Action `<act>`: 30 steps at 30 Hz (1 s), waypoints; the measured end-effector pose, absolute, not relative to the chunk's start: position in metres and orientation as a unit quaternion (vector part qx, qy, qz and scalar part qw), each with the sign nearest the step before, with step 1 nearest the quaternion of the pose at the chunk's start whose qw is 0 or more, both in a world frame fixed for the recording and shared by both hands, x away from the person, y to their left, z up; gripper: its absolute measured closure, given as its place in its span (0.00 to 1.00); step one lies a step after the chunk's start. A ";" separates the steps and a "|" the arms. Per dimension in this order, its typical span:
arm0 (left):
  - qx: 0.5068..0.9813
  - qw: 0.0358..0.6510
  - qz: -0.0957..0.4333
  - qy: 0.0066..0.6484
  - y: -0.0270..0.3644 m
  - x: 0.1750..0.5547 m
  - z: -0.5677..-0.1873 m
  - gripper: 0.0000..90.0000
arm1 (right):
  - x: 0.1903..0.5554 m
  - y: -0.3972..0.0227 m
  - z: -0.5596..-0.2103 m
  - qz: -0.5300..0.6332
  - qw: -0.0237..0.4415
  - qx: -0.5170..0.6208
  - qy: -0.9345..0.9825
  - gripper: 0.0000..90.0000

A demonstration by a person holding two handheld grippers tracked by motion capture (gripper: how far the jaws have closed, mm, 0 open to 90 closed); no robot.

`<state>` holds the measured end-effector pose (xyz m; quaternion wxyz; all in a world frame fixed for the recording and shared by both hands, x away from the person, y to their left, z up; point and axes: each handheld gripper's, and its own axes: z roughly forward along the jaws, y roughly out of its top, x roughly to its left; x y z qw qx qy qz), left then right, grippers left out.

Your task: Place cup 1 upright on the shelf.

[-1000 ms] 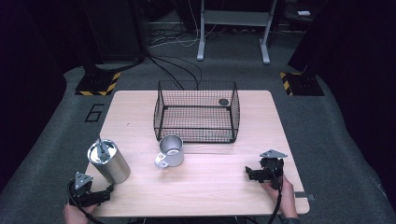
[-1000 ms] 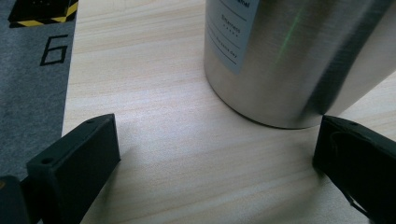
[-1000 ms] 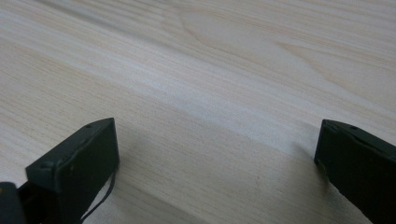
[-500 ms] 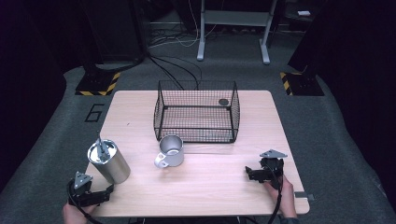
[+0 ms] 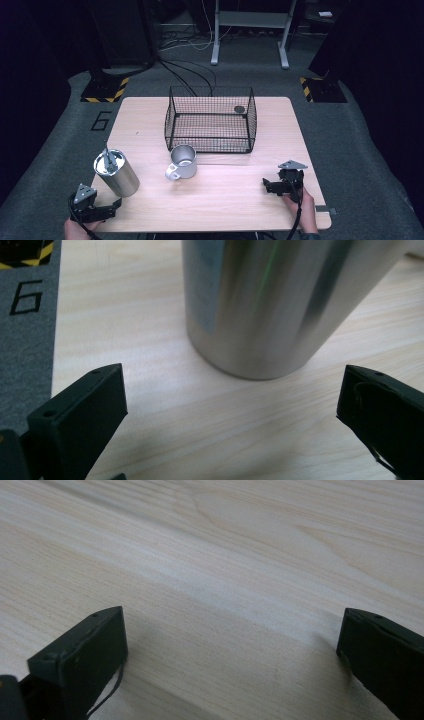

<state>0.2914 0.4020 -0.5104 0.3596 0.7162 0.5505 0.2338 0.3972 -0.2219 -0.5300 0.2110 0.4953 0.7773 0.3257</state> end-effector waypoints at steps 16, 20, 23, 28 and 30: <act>0.715 0.382 0.259 0.525 0.396 0.295 -0.453 0.00 | 0.397 -0.222 -0.530 0.326 0.211 0.496 0.777 0.00; 0.717 0.386 0.266 0.517 0.394 0.297 -0.439 0.00 | 0.397 -0.222 -0.530 0.326 0.211 0.496 0.777 0.00; 0.717 0.389 0.271 0.511 0.392 0.299 -0.429 0.00 | 0.397 -0.222 -0.530 0.326 0.211 0.496 0.776 0.00; 0.717 0.388 0.285 0.504 0.389 0.304 -0.414 0.00 | 0.397 -0.222 -0.530 0.326 0.211 0.496 0.777 0.00; 0.713 0.391 0.293 0.503 0.388 0.306 -0.409 0.00 | 0.397 -0.222 -0.530 0.326 0.211 0.496 0.777 0.00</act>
